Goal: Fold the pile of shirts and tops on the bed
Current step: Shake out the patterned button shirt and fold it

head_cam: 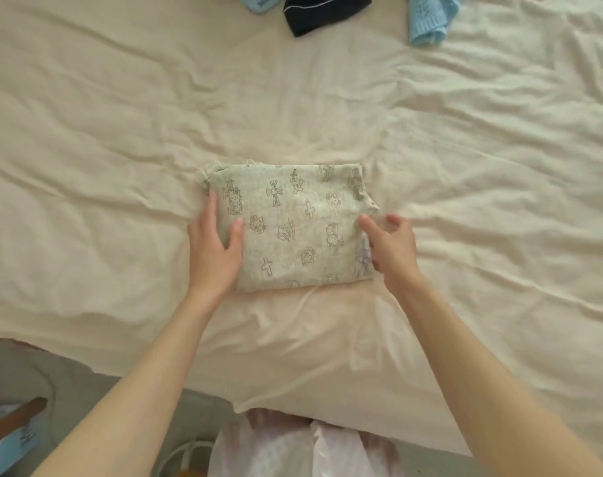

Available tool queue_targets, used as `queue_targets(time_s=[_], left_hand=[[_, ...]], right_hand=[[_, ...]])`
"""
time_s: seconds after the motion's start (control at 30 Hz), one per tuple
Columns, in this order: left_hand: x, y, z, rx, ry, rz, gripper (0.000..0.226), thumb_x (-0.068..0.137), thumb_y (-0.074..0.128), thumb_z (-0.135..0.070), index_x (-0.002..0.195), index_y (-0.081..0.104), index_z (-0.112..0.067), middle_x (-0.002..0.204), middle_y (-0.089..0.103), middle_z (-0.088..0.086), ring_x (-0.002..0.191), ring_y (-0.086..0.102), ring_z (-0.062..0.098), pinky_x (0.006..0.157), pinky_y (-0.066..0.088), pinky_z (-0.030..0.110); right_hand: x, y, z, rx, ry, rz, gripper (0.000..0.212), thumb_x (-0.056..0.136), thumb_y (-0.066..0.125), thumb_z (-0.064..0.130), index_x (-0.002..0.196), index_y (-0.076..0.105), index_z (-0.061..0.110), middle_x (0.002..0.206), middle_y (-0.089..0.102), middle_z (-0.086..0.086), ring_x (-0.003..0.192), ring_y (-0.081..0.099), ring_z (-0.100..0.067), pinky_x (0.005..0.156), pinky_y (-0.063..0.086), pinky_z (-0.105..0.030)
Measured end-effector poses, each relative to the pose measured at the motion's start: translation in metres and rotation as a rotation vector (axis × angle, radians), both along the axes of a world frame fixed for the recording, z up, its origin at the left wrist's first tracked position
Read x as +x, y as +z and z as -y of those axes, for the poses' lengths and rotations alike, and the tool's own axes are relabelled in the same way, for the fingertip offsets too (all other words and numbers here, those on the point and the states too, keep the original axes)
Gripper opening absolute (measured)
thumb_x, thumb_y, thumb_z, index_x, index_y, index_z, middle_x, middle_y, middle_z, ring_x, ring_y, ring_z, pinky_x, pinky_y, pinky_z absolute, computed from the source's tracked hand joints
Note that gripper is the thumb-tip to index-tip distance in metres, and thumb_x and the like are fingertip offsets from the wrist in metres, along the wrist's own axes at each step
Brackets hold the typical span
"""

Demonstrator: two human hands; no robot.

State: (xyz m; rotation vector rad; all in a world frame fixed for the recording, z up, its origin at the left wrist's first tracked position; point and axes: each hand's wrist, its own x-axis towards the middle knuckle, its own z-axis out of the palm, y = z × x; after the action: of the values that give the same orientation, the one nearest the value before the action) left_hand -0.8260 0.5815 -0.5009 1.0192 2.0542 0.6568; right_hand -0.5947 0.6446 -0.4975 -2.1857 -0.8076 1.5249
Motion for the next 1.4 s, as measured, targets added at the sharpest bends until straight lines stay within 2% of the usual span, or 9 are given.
queue_targets(time_s=[0.1,0.2,0.27,0.37,0.53,0.9,1.03,1.27,1.4], left_hand=[[-0.009,0.003,-0.009,-0.052,0.093,0.279,0.050,0.098,0.044,-0.033,0.145,0.028,-0.026,0.137,0.042,-0.013,0.130,0.041,0.010,0.110,0.033,0.036],[-0.022,0.007,-0.011,-0.128,0.009,0.463,0.061,0.094,0.048,-0.038,0.148,0.020,-0.032,0.145,0.039,-0.012,0.131,0.040,0.009,0.110,0.035,0.040],[-0.028,0.011,-0.008,-0.147,-0.022,0.528,0.065,0.090,0.052,-0.039,0.147,0.020,-0.036,0.145,0.041,-0.010,0.130,0.043,0.012,0.108,0.037,0.045],[-0.024,0.024,0.003,-0.102,-0.008,0.485,0.058,0.095,0.050,-0.029,0.146,0.022,-0.036,0.142,0.044,-0.009,0.127,0.046,0.014,0.104,0.041,0.048],[-0.006,0.069,0.018,-0.002,0.018,0.408,0.057,0.098,0.047,-0.015,0.148,0.022,-0.028,0.144,0.042,-0.006,0.126,0.045,0.011,0.106,0.041,0.041],[0.042,0.195,0.033,-0.079,-0.271,0.414,0.052,0.095,0.052,-0.024,0.140,0.032,-0.043,0.131,0.051,0.003,0.117,0.053,0.020,0.093,0.050,0.043],[0.093,0.226,0.030,-0.082,-0.455,0.364,0.051,0.094,0.053,-0.025,0.140,0.035,-0.038,0.122,0.056,0.001,0.105,0.059,0.018,0.085,0.054,0.041],[0.229,0.277,0.051,-0.029,-0.699,0.354,0.051,0.093,0.055,-0.029,0.138,0.035,-0.041,0.122,0.057,0.003,0.105,0.060,0.022,0.087,0.053,0.046],[0.326,0.290,0.080,0.030,-0.802,0.429,0.045,0.094,0.054,-0.023,0.131,0.039,-0.044,0.121,0.057,0.004,0.103,0.060,0.020,0.084,0.055,0.040]], right_hand=[[0.005,0.003,-0.014,-0.194,0.030,-0.220,0.062,0.073,0.073,0.049,0.119,0.054,0.013,0.122,0.060,-0.009,0.111,0.059,-0.026,0.095,0.048,-0.051],[0.004,0.011,-0.024,-0.238,0.044,-0.301,0.019,0.089,0.065,0.027,0.099,0.058,0.012,0.103,0.067,-0.009,0.090,0.067,-0.023,0.071,0.058,-0.036],[0.003,0.018,-0.022,-0.211,0.022,-0.338,0.006,0.090,0.062,0.013,0.096,0.060,0.012,0.093,0.067,-0.005,0.076,0.067,-0.017,0.054,0.053,-0.026],[-0.005,0.032,-0.009,-0.067,-0.029,-0.269,0.015,0.088,0.059,0.001,0.100,0.063,0.009,0.089,0.066,-0.001,0.073,0.064,-0.012,0.054,0.050,-0.024],[-0.008,0.073,0.031,0.072,-0.123,-0.233,0.018,0.087,0.060,0.001,0.087,0.065,0.019,0.092,0.069,-0.003,0.086,0.067,-0.022,0.075,0.057,-0.036],[0.070,0.176,0.131,-0.067,-0.410,-0.447,0.018,0.091,0.059,0.009,0.106,0.065,0.016,0.091,0.067,0.001,0.081,0.062,-0.018,0.072,0.049,-0.033],[0.107,0.193,0.164,-0.133,-0.588,-0.461,0.012,0.090,0.060,0.008,0.100,0.065,0.012,0.080,0.061,-0.001,0.069,0.055,-0.017,0.044,0.043,-0.023],[0.223,0.240,0.242,0.033,-0.783,-0.534,0.007,0.092,0.058,0.010,0.094,0.062,0.015,0.086,0.060,-0.003,0.078,0.054,-0.019,0.063,0.047,-0.032],[0.301,0.257,0.291,0.138,-0.870,-0.467,0.007,0.093,0.056,0.010,0.089,0.059,0.016,0.084,0.060,-0.003,0.073,0.057,-0.018,0.054,0.048,-0.028]])
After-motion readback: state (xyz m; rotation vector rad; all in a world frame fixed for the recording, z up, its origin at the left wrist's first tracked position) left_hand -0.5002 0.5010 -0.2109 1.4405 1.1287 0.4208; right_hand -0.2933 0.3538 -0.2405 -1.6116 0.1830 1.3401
